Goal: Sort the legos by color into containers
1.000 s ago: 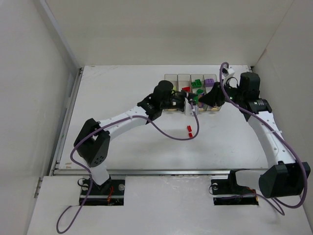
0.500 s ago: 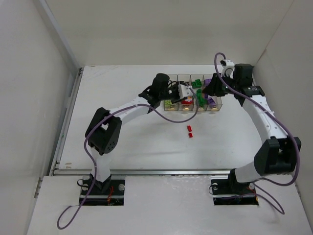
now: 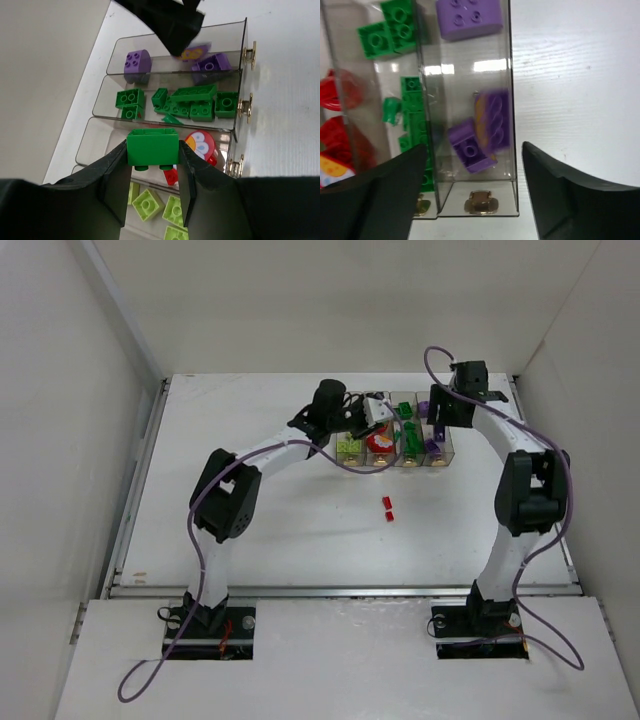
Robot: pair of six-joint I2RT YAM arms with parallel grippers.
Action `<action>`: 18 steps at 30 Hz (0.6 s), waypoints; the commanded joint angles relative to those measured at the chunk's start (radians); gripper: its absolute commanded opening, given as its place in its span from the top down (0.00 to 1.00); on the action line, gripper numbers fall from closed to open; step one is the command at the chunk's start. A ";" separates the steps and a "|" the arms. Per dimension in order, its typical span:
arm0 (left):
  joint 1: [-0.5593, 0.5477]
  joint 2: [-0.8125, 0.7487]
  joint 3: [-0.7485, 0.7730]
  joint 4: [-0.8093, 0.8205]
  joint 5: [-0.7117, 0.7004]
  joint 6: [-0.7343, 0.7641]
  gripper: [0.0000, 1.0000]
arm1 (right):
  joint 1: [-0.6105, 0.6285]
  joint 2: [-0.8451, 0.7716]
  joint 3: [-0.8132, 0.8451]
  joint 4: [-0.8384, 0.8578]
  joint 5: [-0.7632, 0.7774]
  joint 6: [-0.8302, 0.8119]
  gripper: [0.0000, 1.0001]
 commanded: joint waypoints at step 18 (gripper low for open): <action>-0.101 0.367 0.359 0.340 -0.127 -0.198 0.67 | -0.009 -0.342 -0.072 -0.007 0.026 -0.030 0.01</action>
